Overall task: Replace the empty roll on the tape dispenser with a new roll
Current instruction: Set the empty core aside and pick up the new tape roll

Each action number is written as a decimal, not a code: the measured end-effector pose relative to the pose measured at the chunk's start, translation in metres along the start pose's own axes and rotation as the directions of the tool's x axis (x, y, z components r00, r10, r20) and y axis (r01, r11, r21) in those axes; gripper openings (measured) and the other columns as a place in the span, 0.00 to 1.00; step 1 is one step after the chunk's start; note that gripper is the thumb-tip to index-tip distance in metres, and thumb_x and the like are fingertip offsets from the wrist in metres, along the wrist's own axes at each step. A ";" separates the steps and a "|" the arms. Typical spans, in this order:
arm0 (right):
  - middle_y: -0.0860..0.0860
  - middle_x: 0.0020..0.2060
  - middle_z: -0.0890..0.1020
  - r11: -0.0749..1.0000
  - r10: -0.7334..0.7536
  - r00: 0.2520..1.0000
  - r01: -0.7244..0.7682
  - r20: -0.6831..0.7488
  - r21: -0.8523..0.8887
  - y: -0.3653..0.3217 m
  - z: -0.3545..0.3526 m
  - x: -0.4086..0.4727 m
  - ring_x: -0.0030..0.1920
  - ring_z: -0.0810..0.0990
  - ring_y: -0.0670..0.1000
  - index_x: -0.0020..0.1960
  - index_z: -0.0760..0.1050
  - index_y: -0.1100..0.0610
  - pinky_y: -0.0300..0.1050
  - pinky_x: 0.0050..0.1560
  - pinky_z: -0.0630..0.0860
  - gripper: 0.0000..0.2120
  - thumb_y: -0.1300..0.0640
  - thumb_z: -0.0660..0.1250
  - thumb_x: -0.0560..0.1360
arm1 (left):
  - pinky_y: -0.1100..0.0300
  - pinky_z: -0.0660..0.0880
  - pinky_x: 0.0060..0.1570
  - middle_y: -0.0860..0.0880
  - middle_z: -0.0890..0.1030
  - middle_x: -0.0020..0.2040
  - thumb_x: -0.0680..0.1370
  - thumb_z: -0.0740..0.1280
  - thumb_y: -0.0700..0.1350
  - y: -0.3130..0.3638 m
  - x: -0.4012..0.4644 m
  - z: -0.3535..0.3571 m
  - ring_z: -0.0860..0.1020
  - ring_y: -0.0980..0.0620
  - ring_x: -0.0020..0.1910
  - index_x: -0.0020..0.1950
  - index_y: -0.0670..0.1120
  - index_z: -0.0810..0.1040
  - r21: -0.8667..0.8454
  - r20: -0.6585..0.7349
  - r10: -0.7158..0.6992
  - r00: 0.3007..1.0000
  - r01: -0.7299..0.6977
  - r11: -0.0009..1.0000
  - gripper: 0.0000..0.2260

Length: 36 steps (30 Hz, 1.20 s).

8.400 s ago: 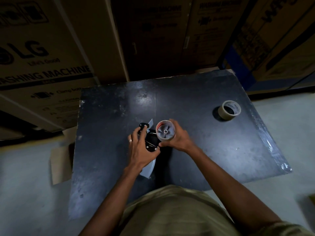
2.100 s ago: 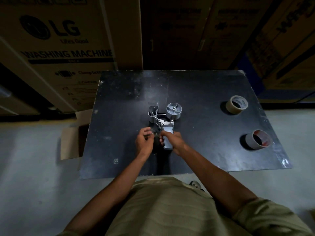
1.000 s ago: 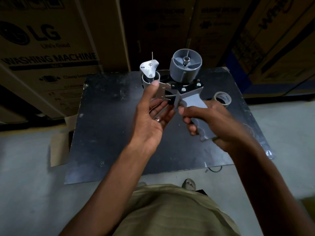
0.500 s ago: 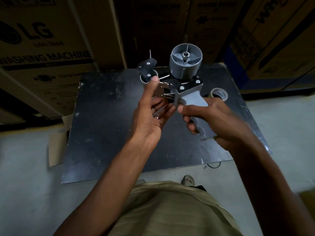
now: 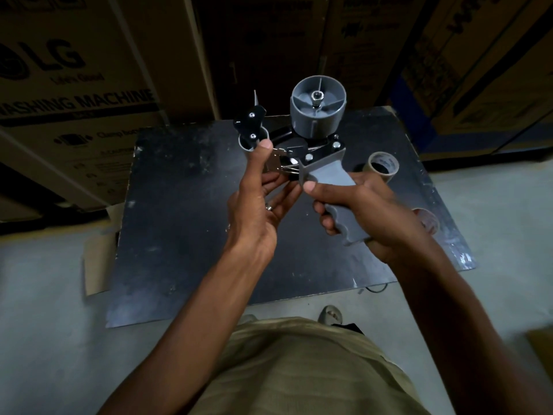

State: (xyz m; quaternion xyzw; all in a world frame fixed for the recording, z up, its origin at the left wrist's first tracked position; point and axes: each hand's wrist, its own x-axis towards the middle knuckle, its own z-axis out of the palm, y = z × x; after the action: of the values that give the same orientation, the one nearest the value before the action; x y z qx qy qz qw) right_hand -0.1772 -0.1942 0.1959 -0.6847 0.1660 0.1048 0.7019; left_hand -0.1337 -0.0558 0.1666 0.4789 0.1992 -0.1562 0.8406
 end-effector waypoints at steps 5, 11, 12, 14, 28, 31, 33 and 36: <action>0.52 0.31 0.80 0.998 0.023 0.999 -0.022 -0.022 0.062 0.002 0.008 0.006 0.27 0.76 0.48 0.52 0.80 0.64 0.41 0.29 0.73 0.12 0.56 0.74 0.74 | 0.52 0.83 0.49 0.45 0.86 0.43 0.72 0.74 0.58 0.002 0.005 -0.002 0.86 0.48 0.45 0.50 0.42 0.79 -0.013 -0.033 0.012 0.999 -0.012 1.000 0.20; 0.53 0.31 0.79 0.996 0.022 0.999 -0.020 -0.023 0.089 0.004 0.013 0.012 0.27 0.75 0.48 0.52 0.79 0.63 0.41 0.28 0.73 0.11 0.57 0.74 0.74 | 0.54 0.82 0.48 0.45 0.85 0.43 0.73 0.73 0.56 0.005 0.007 -0.004 0.86 0.50 0.44 0.49 0.43 0.80 -0.032 -0.038 0.008 0.999 -0.009 0.999 0.17; 0.53 0.31 0.79 0.996 0.019 0.999 -0.017 -0.026 0.092 0.005 0.014 0.013 0.27 0.75 0.48 0.52 0.79 0.63 0.41 0.28 0.73 0.12 0.57 0.74 0.74 | 0.55 0.82 0.48 0.46 0.85 0.42 0.73 0.73 0.56 0.005 0.007 -0.004 0.86 0.50 0.44 0.49 0.42 0.80 -0.038 -0.034 0.012 0.999 -0.014 0.999 0.17; 0.53 0.32 0.79 0.995 0.017 0.999 -0.014 -0.027 0.094 0.005 0.015 0.014 0.27 0.75 0.48 0.52 0.79 0.63 0.40 0.28 0.74 0.12 0.57 0.74 0.74 | 0.55 0.82 0.48 0.47 0.86 0.40 0.73 0.74 0.56 0.005 0.007 -0.005 0.86 0.50 0.44 0.50 0.42 0.81 -0.050 -0.029 0.017 0.999 -0.018 0.999 0.17; 0.53 0.30 0.78 0.988 0.014 0.999 -0.006 -0.051 0.151 0.010 0.026 0.022 0.27 0.74 0.48 0.47 0.78 0.60 0.41 0.28 0.73 0.06 0.58 0.73 0.75 | 0.59 0.80 0.52 0.40 0.84 0.56 0.75 0.72 0.52 -0.006 0.003 -0.012 0.84 0.49 0.51 0.63 0.36 0.78 -0.111 0.025 -0.003 1.000 0.006 0.994 0.23; 0.52 0.30 0.78 0.991 0.006 0.999 0.001 -0.053 0.134 0.011 0.026 0.023 0.27 0.75 0.47 0.48 0.78 0.60 0.40 0.28 0.73 0.06 0.58 0.73 0.76 | 0.59 0.80 0.53 0.40 0.85 0.55 0.75 0.73 0.52 -0.008 0.004 -0.014 0.84 0.48 0.52 0.63 0.36 0.78 -0.100 0.036 -0.009 0.999 0.012 0.995 0.24; 0.52 0.31 0.79 0.991 0.006 0.999 0.001 -0.048 0.134 0.013 0.025 0.024 0.28 0.75 0.47 0.48 0.79 0.60 0.41 0.28 0.74 0.06 0.58 0.73 0.75 | 0.58 0.80 0.53 0.40 0.84 0.56 0.74 0.73 0.53 -0.008 0.006 -0.017 0.84 0.48 0.50 0.62 0.37 0.79 -0.081 0.044 -0.017 0.999 0.021 0.997 0.24; 0.52 0.31 0.78 0.987 -0.005 1.000 0.010 -0.029 0.159 0.016 0.027 0.027 0.28 0.74 0.48 0.47 0.79 0.61 0.41 0.29 0.72 0.05 0.59 0.73 0.75 | 0.55 0.80 0.51 0.41 0.84 0.57 0.73 0.72 0.57 -0.009 0.009 -0.023 0.84 0.48 0.47 0.61 0.39 0.80 -0.054 0.050 -0.031 0.998 0.034 0.998 0.25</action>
State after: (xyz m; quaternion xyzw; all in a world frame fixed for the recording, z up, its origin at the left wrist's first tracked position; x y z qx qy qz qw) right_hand -0.1557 -0.1684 0.1706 -0.6284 0.1813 0.0789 0.7523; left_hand -0.1343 -0.0411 0.1447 0.4483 0.1904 -0.1759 0.8554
